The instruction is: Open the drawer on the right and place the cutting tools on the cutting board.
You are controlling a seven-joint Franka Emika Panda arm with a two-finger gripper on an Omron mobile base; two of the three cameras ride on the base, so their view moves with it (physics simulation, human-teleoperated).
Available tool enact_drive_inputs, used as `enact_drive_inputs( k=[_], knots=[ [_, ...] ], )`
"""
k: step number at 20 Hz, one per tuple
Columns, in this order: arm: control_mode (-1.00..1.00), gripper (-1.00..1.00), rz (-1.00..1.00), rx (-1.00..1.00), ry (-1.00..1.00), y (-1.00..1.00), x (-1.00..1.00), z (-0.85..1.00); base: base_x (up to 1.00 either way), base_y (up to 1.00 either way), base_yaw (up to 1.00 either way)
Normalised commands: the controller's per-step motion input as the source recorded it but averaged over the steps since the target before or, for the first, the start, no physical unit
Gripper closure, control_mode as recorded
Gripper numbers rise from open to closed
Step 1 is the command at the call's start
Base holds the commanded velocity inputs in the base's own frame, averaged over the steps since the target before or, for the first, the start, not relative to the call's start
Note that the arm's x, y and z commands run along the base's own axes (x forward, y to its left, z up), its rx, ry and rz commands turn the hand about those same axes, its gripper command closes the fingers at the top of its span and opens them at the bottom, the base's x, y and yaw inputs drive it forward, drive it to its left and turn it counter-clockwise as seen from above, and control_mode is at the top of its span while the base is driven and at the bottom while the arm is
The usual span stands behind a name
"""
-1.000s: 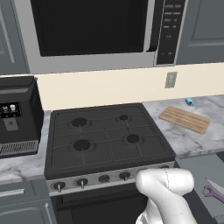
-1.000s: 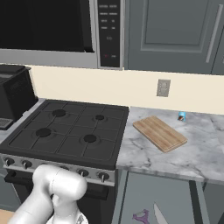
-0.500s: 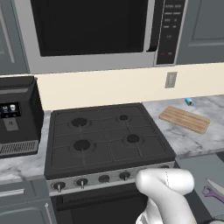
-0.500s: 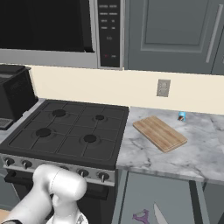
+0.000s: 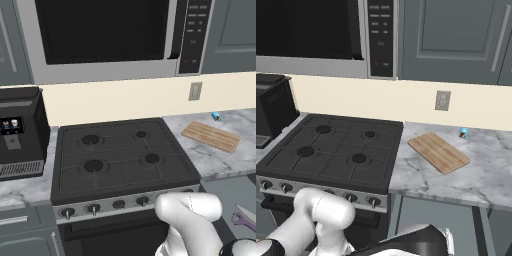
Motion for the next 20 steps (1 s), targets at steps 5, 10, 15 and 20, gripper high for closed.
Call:
enact_drive_inputs(
  k=[5,10,15,20],
  knots=[
    [-1.00,-1.00,0.07,-0.01,0.35,0.00,0.73,0.07,0.00,0.00,0.00],
    [-1.00,-1.00,0.15,-0.01,0.29,0.00,0.86,0.16,0.00,0.00,0.00],
    [-1.00,-1.00,0.32,-0.02,0.18,-0.07,0.85,0.01,0.00,0.00,0.00],
    [-1.00,-1.00,0.47,0.00,0.09,-0.37,0.71,-0.10,0.00,0.00,0.00]
  ],
)
